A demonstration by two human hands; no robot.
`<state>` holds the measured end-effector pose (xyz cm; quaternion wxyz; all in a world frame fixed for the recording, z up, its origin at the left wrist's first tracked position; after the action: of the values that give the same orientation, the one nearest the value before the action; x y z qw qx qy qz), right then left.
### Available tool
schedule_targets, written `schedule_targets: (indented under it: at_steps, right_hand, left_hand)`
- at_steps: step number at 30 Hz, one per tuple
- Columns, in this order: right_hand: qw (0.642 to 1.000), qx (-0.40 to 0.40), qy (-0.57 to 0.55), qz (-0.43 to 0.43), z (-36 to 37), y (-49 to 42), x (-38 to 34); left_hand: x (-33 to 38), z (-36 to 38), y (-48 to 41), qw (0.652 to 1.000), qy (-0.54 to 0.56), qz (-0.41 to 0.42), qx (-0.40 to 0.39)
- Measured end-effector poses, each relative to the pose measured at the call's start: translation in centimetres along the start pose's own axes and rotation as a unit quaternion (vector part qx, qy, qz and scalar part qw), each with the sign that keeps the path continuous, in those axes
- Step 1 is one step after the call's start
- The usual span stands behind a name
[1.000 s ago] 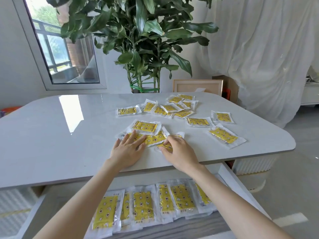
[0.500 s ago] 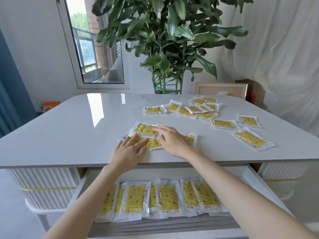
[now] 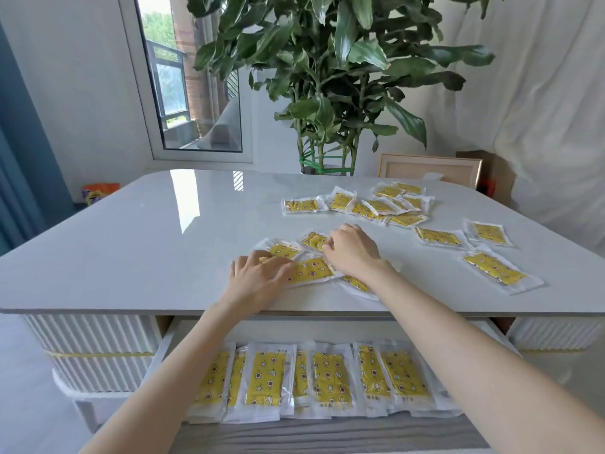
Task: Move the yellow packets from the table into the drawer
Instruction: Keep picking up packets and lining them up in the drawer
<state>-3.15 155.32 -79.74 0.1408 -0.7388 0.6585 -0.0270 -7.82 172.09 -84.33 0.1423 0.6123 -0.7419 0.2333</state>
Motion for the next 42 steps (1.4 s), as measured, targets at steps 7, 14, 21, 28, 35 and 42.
schedule_targets:
  at_steps: [7,14,21,28,35,42]
  right_hand:
    - [0.979,-0.133,-0.089,0.127,4.3,-2.9,2.3]
    - [0.975,-0.130,-0.076,0.167,4.1,-5.1,3.0]
    - [0.973,-0.088,-0.113,0.180,2.5,-5.8,2.7]
    - [0.964,-0.046,-0.258,0.044,-2.4,-5.7,-0.5]
    - [0.927,-0.282,-0.246,-0.020,-0.1,-2.5,-3.2]
    - [0.907,-0.385,-0.160,-0.054,4.0,-0.8,-4.8]
  left_hand:
    - [-4.1,-1.9,-3.4,0.990,0.048,-0.082,0.103]
    - [-4.6,-1.4,-5.0,0.991,0.017,-0.099,0.090]
    - [-5.1,-2.1,-4.6,0.982,0.091,-0.124,0.111]
    - [-5.8,-2.5,-4.0,0.971,0.150,-0.135,0.131]
    - [-6.6,-2.1,-4.1,0.965,0.188,-0.165,0.073]
    - [-7.5,-3.1,-3.1,0.940,0.266,-0.156,0.144]
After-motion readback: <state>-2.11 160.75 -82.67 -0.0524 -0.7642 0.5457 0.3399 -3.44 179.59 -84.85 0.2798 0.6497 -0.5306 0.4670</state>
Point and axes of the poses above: each hand's wrist, its own y-axis away from the middle knuckle, its own z-axis out of the palm, x = y × z, the point moved 9 cm from there along -y, towards the middle knuckle, and after that the axes turned 2 degrees about z, right-handed, at the moved point
